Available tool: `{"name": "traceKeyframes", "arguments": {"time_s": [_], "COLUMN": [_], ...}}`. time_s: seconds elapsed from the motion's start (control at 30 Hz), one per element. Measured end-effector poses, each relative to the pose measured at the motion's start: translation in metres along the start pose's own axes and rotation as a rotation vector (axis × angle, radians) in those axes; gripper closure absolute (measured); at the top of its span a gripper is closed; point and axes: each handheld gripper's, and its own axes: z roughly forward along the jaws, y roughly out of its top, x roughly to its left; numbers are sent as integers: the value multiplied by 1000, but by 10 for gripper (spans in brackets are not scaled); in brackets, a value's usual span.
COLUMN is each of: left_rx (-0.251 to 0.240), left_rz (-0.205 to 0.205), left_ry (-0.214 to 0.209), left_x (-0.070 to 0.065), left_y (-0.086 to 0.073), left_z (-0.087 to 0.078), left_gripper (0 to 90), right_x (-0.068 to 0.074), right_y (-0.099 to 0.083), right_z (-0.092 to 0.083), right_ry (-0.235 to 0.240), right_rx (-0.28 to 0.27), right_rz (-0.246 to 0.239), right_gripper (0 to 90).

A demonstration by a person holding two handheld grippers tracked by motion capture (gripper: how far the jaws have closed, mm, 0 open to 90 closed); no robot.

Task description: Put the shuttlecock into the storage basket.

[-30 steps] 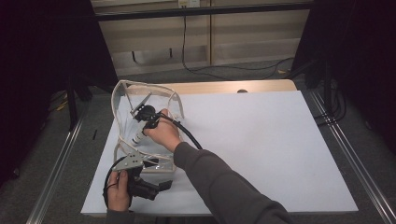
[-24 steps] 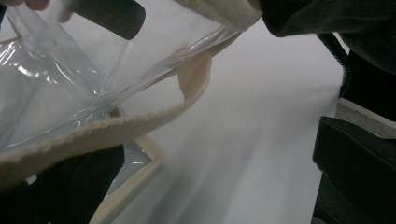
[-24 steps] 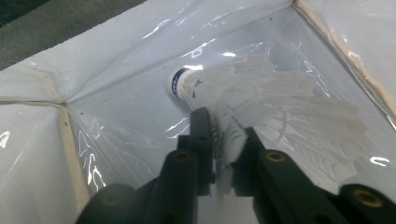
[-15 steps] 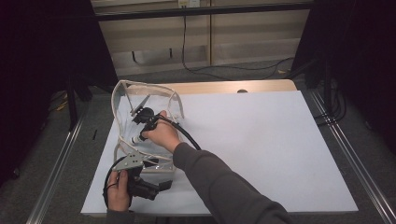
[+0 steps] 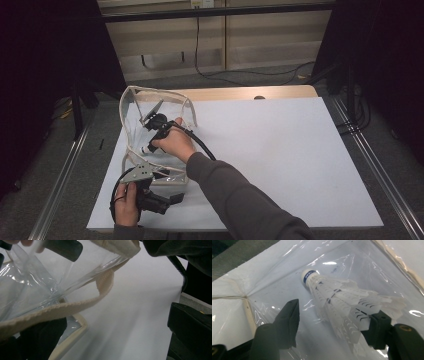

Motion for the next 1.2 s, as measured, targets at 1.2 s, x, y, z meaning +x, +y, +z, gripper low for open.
{"name": "traceKeyframes", "arguments": {"time_s": [1.2], "left_rx": [3], "left_rz": [3], "left_ry": [10], "left_x": [-2], "left_y": [1], "left_z": [2], "left_gripper": [21], "right_x": [14], "right_y": [-5], "right_z": [-61], "right_ry": [14], "right_rx": [-101], "right_rz": [-9], "right_gripper": [189]}}
